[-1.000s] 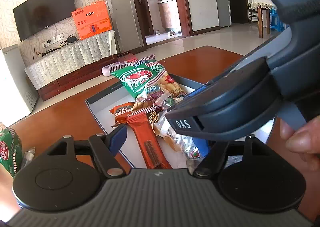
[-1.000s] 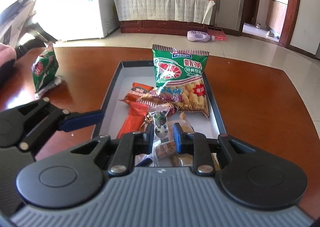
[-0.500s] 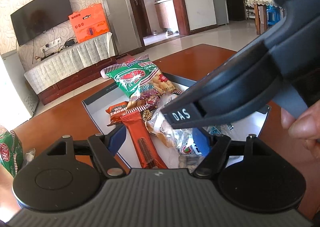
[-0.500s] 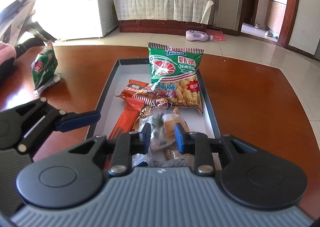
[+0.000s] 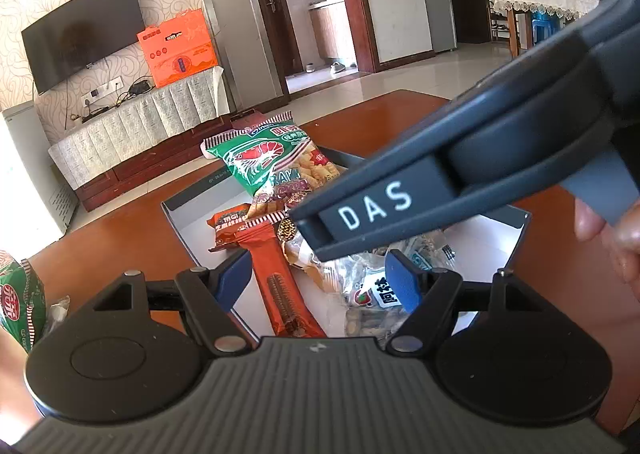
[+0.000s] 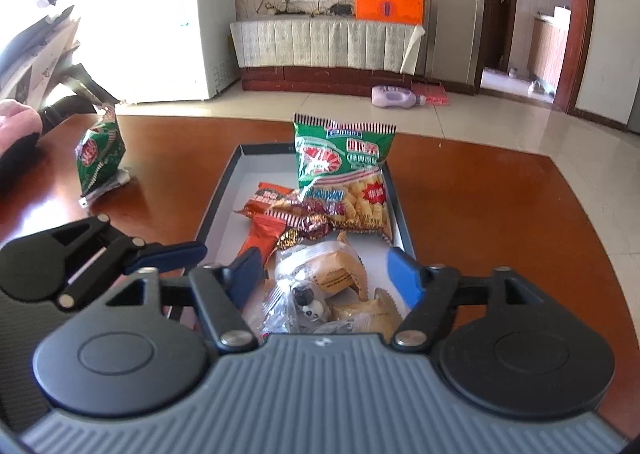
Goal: Organize snacks
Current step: 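Open left gripper dropping chocolates into box while right gripper releases clear candy, then move left gripper to green chip bag while right moves to clear stick-candy packet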
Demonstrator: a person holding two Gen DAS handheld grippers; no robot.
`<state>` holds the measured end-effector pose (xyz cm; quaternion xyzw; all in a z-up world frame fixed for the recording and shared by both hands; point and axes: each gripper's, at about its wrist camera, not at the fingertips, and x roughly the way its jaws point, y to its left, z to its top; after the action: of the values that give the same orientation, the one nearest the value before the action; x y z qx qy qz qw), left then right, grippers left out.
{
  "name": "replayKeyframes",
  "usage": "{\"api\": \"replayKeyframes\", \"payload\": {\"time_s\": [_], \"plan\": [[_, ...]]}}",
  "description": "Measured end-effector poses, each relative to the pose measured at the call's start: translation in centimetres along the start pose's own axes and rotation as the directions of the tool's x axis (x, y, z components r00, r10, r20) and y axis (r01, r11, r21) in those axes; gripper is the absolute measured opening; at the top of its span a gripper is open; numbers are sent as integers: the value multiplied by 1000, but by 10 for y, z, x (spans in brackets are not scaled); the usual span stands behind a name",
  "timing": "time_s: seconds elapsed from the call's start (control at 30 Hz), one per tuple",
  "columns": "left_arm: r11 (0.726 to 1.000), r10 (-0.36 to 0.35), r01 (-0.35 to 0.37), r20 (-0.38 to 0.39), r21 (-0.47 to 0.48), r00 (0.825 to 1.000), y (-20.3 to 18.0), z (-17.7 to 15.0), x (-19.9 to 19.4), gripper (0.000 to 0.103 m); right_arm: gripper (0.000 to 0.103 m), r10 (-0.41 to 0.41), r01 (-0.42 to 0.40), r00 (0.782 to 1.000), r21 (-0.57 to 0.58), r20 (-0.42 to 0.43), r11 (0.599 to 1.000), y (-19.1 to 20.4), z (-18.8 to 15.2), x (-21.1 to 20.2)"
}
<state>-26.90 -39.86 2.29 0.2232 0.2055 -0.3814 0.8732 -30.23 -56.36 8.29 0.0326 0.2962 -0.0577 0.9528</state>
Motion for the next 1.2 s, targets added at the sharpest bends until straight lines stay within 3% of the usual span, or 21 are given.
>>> {"api": "replayKeyframes", "payload": {"time_s": [0.6, 1.2], "plan": [[1000, 1, 0, 34, -18, 999, 5, 2, -18, 78, 76, 32, -34, 996, 21, 88, 999, 7, 3, -36], [980, 149, -143, 41, -136, 988, 71, -10, -53, 79, 76, 119, -116, 984, -32, 135, 993, 51, 16, -37]]}}
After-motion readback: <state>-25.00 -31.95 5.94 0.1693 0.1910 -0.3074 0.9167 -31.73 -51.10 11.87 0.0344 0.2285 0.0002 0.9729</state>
